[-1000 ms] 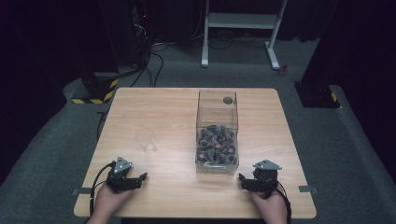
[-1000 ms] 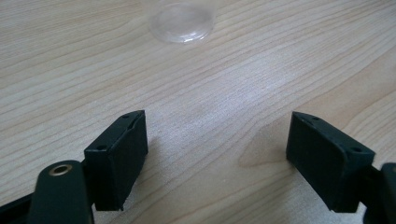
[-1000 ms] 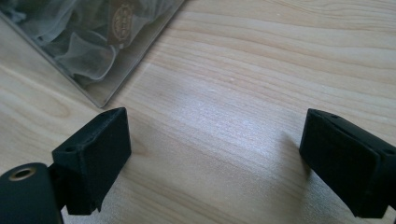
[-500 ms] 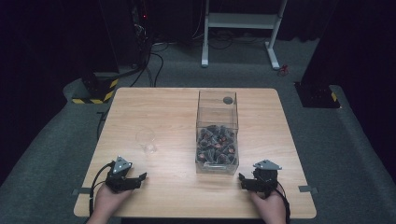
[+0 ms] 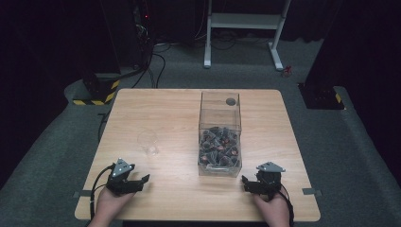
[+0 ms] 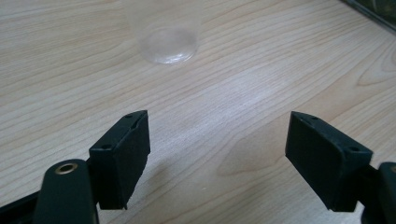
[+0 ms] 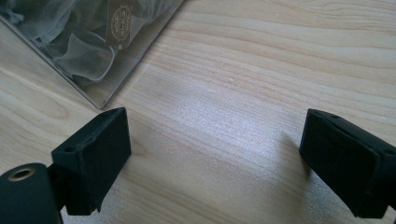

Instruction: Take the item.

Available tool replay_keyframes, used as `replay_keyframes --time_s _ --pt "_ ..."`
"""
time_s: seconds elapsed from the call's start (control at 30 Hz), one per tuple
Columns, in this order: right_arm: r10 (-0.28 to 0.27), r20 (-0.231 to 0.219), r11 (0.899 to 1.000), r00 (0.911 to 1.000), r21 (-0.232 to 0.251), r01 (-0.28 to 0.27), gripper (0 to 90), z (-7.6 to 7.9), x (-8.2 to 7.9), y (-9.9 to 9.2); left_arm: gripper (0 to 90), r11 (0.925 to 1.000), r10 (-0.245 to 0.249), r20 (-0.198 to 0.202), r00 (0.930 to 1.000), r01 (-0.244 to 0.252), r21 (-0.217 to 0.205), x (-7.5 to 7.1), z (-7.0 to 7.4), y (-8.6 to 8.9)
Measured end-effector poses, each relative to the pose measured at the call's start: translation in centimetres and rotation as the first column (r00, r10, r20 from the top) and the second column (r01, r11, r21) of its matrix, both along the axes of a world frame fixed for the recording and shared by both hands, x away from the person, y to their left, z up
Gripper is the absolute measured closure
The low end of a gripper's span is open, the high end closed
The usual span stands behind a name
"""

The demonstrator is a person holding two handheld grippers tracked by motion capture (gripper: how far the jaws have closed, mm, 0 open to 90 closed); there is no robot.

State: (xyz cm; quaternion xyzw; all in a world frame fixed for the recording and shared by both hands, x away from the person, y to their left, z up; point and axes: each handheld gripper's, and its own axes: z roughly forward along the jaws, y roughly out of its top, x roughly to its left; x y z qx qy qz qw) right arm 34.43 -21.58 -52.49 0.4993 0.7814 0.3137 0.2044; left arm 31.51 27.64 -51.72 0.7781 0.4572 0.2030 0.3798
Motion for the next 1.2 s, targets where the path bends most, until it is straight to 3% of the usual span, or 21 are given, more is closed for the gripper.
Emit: replay_keyframes --time_s 0.23,0.37,0.87,1.2 --pt "0.001 0.001 1.000 1.0000 0.000 -0.001 8.7 0.0 0.0 0.0 21.7 0.9997 -0.013 0.014 0.9998 0.013 -0.018 -0.2 0.4 -0.3" --pt "0.001 0.000 1.000 1.0000 0.000 -0.001 8.8 0.0 0.0 0.0 21.7 0.9998 -0.019 0.026 0.9995 0.020 -0.009 -0.3 0.6 -0.5" --pt "0.004 0.001 1.000 1.0000 0.000 -0.004 9.0 0.0 0.0 0.0 21.1 0.9956 -0.042 0.055 0.9976 0.047 -0.082 -0.7 1.5 -0.9" --pt "0.006 0.002 1.000 1.0000 0.000 -0.006 9.0 0.0 0.0 0.0 21.0 0.9954 -0.044 0.054 0.9976 0.049 -0.083 -0.3 2.2 -1.1"
